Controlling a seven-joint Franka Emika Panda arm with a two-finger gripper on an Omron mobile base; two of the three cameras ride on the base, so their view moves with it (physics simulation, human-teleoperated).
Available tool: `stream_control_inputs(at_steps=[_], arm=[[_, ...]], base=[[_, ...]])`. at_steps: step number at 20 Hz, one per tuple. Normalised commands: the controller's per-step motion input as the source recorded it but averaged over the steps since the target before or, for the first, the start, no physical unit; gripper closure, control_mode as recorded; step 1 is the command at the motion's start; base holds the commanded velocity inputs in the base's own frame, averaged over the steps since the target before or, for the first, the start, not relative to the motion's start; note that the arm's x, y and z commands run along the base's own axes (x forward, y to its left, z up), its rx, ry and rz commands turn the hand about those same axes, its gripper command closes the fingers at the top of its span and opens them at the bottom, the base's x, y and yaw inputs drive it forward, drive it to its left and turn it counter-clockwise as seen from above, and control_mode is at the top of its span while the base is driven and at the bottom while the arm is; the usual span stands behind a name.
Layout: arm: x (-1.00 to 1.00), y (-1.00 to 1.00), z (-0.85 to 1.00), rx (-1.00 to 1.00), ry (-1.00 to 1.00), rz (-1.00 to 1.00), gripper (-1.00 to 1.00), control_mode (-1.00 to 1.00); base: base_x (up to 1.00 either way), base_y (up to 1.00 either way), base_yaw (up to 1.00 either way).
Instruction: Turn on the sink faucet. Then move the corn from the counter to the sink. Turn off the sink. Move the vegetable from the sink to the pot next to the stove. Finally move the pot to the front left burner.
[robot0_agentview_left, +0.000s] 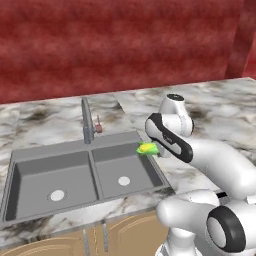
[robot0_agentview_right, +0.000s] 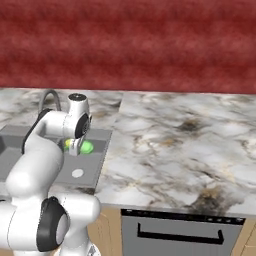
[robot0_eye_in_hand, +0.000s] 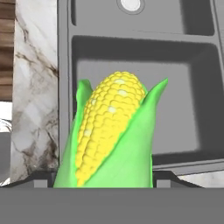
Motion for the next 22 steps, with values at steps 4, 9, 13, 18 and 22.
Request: stream_control_inputs(at_steps=[4,9,13,18,22], arm=[[0.00,0.00,0.00,0.00,0.00,0.00,1.00,1.00],[0.00,0.00,0.00,0.00,0.00,0.00,1.00,1.00],[0.00,0.00,0.00,0.00,0.00,0.00,1.00,1.00],[0.00,0.00,0.00,0.00,0.00,0.00,1.00,1.00],[0.00,0.00,0.00,0.00,0.00,0.00,1.00,1.00]], base=[[-0.05,-0.34,-0.39],[-0.26,-0.40,-0.37],[-0.55,-0.34,-0.31],[-0.22,-0.58,-0.30],[-0.01,-0.51,-0.32]])
